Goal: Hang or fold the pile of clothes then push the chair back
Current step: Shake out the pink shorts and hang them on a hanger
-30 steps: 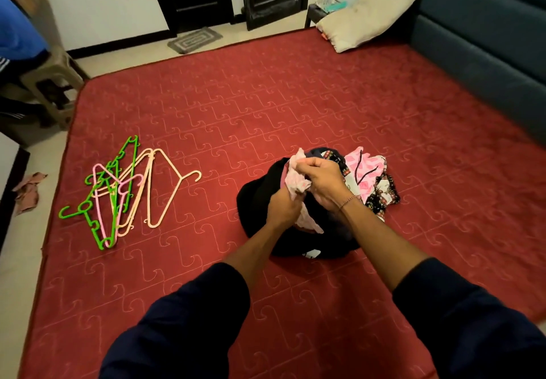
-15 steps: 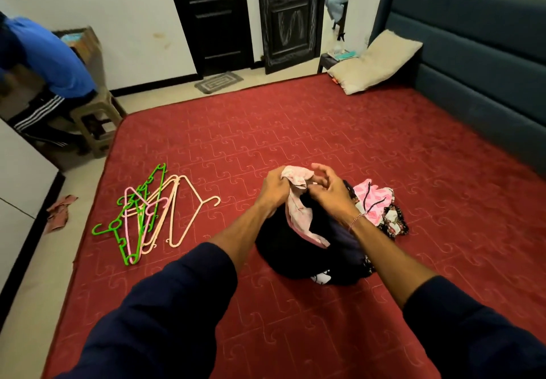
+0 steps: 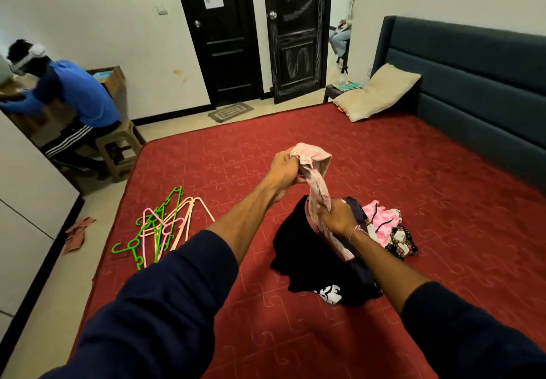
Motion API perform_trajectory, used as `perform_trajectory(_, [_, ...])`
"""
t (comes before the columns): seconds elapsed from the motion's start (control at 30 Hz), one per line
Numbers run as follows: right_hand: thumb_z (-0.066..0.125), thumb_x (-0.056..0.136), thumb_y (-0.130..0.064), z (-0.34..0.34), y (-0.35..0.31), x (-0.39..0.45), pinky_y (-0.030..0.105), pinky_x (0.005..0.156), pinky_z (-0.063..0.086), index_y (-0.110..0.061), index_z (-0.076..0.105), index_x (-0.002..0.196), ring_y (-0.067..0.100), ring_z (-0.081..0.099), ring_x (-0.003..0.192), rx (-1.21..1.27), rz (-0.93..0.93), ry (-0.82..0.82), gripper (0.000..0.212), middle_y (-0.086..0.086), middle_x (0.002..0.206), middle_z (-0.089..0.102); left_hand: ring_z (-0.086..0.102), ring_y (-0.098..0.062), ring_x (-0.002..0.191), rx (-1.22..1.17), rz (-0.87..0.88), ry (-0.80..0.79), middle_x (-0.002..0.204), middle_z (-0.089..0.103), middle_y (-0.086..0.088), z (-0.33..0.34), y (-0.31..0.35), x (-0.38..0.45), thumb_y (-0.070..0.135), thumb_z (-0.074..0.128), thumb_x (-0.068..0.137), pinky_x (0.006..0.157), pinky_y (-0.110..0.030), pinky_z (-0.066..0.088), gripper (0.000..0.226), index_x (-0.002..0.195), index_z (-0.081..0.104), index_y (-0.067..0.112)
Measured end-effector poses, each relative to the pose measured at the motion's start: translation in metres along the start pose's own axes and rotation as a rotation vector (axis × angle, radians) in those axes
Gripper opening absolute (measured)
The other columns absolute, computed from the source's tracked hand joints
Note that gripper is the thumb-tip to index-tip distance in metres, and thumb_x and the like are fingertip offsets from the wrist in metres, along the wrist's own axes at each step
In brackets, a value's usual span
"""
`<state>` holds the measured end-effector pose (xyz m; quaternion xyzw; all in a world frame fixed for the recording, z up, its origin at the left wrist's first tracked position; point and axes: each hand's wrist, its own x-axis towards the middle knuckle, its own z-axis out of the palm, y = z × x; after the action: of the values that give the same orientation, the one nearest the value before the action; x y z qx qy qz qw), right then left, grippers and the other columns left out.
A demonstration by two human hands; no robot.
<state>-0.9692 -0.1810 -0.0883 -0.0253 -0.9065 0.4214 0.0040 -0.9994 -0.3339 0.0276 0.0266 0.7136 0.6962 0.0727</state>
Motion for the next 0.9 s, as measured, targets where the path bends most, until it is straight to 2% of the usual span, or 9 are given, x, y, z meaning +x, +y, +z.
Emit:
perform_trajectory(0.13, [0.049,0.094,0.003,-0.028,-0.029,0.001,0.029,0.06,0.031,0.0,0.069,0.105,0.019,0.057,0.086,0.22,0.015,0.199,0.023,0.016,0.099,0.071,0.069,-0.026,0.094,-0.15,-0.004,0.002,0.112,0.071,-0.016,-0.002,0.012,-0.002,0.008,0.037,0.106,0.078,-0.038,0.06,0.033,0.125,0.063,0.005])
perform_trajectory(0.27, [0.048,0.093,-0.002,-0.062,-0.077,0.011,0.037,0.081,0.054,-0.011,0.07,0.116,0.023,0.065,0.101,0.391,-0.031,0.333,0.033,0.008,0.11,0.072,0.065,-0.019,0.092,-0.061,-0.028,-0.044,0.119,0.071,-0.008,-0.01,0.016,-0.003,0.02,0.053,0.102,0.075,-0.033,0.051,0.03,0.131,0.058,0.022])
perform_trajectory(0.37, [0.047,0.092,-0.001,-0.084,-0.119,0.01,0.038,0.084,0.057,-0.014,0.072,0.11,0.023,0.069,0.099,0.651,-0.051,0.393,0.033,0.002,0.103,0.074,0.063,-0.016,0.089,0.054,-0.026,-0.087,0.122,0.066,-0.015,-0.017,0.012,-0.008,0.021,0.068,0.093,0.075,-0.032,0.048,0.054,0.142,0.046,0.032])
perform_trajectory(0.47, [0.048,0.098,-0.005,-0.105,-0.166,0.006,0.041,0.078,0.059,-0.019,0.074,0.098,0.022,0.07,0.089,0.995,-0.047,0.37,0.029,0.004,0.095,0.075,0.063,-0.016,0.105,0.279,0.016,-0.185,0.129,0.062,-0.006,-0.023,0.0,-0.017,0.023,0.078,0.086,0.08,-0.028,0.052,0.087,0.155,0.026,0.03])
perform_trajectory(0.57, [0.045,0.1,-0.003,-0.116,-0.202,-0.006,0.043,0.069,0.06,-0.01,0.07,0.098,0.025,0.069,0.082,1.182,-0.084,0.271,0.026,0.012,0.093,0.072,0.062,-0.017,0.109,0.503,0.112,-0.146,0.122,0.063,0.0,-0.024,-0.02,-0.022,0.038,0.081,0.079,0.091,-0.038,0.055,0.068,0.135,0.05,0.016])
perform_trajectory(0.63, [0.042,0.099,-0.002,-0.113,-0.213,-0.015,0.039,0.068,0.059,-0.004,0.069,0.105,0.027,0.068,0.086,1.237,-0.121,0.183,0.028,0.019,0.102,0.071,0.065,-0.018,0.092,0.533,0.172,-0.029,0.103,0.067,-0.001,-0.025,-0.024,-0.023,0.039,0.068,0.084,0.079,-0.041,0.056,0.039,0.112,0.06,0.013])
perform_trajectory(0.7, [0.043,0.1,-0.009,-0.107,-0.216,-0.022,0.039,0.073,0.057,-0.003,0.069,0.115,0.027,0.067,0.093,1.213,-0.166,0.124,0.03,0.021,0.115,0.069,0.053,-0.011,0.063,0.456,0.211,0.035,0.074,0.057,0.003,-0.031,-0.018,-0.03,0.027,0.054,0.091,0.058,-0.033,0.043,0.017,0.082,0.056,0.012])
perform_trajectory(0.77, [0.045,0.102,-0.018,-0.1,-0.215,-0.028,0.039,0.082,0.056,-0.004,0.066,0.123,0.021,0.066,0.096,1.094,-0.2,0.146,0.032,0.015,0.115,0.07,0.047,-0.005,0.056,0.302,0.204,0.067,0.067,0.053,0.005,-0.04,-0.006,-0.038,0.014,0.046,0.098,0.054,-0.029,0.037,0.025,0.074,0.054,0.015])
perform_trajectory(0.9, [0.053,0.098,-0.038,-0.083,-0.202,-0.038,0.035,0.105,0.05,-0.025,0.05,0.145,0.005,0.061,0.114,0.558,-0.365,0.108,0.049,-0.007,0.131,0.062,0.068,-0.025,0.096,-0.171,0.03,0.151,0.105,0.075,-0.011,-0.073,0.019,-0.052,0.031,0.047,0.1,0.088,-0.043,0.055,0.033,0.096,0.076,0.016])
